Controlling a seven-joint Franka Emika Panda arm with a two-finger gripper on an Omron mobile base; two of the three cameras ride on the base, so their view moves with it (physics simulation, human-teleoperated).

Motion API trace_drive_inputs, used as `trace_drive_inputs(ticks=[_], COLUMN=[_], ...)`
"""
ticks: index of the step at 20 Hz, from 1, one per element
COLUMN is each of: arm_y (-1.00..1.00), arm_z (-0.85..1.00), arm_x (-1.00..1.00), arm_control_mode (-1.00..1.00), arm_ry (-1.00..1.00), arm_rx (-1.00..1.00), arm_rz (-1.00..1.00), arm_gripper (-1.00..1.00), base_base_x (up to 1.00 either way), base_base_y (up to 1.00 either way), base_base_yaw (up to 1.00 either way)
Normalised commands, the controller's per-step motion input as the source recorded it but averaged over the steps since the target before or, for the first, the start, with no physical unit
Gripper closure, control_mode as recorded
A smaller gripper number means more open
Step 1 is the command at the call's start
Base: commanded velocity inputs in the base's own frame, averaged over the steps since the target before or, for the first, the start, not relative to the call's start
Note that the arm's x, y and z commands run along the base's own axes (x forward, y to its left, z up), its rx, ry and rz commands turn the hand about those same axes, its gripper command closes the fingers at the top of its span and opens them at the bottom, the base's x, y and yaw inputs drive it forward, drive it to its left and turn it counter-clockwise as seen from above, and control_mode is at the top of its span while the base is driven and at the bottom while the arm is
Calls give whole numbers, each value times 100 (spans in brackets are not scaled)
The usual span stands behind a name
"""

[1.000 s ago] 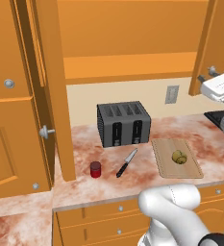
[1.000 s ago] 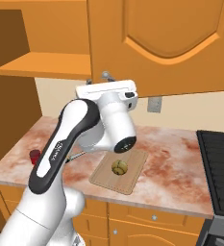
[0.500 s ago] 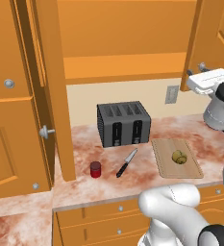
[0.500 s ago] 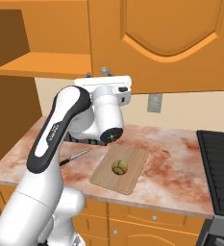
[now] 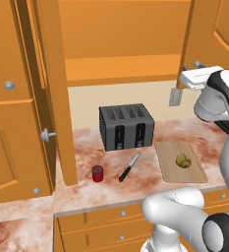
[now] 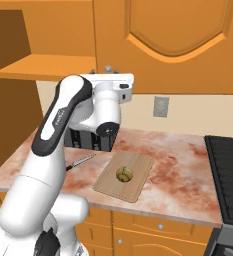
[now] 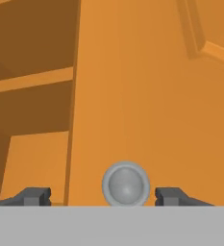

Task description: Pick the bread, place it on the cutting board, pick the jam, place it on the counter, and close the cabinet.

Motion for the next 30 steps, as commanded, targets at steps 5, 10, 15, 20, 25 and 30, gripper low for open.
trace_drive_inputs(ticks=[5,10,15,20,25,30], arm_y=[0,0,0,0,0,0], arm_z=[0,0,0,0,0,0], arm_x=[41,39,32,24,25,14], arm_control_mode=[-100,-100,-100,-100,-100,-100], arm_ry=[0,0,0,-2,-1,0], arm_rx=[0,0,0,0,0,0], arm_rz=[-6,-5,-4,-2,-1,0], arm_gripper=[-100,-100,-100,-100,-100,-100], base_base_x=[0,0,0,0,0,0], base_base_y=[0,0,0,0,0,0], base_base_yaw=[0,0,0,0,0,0])
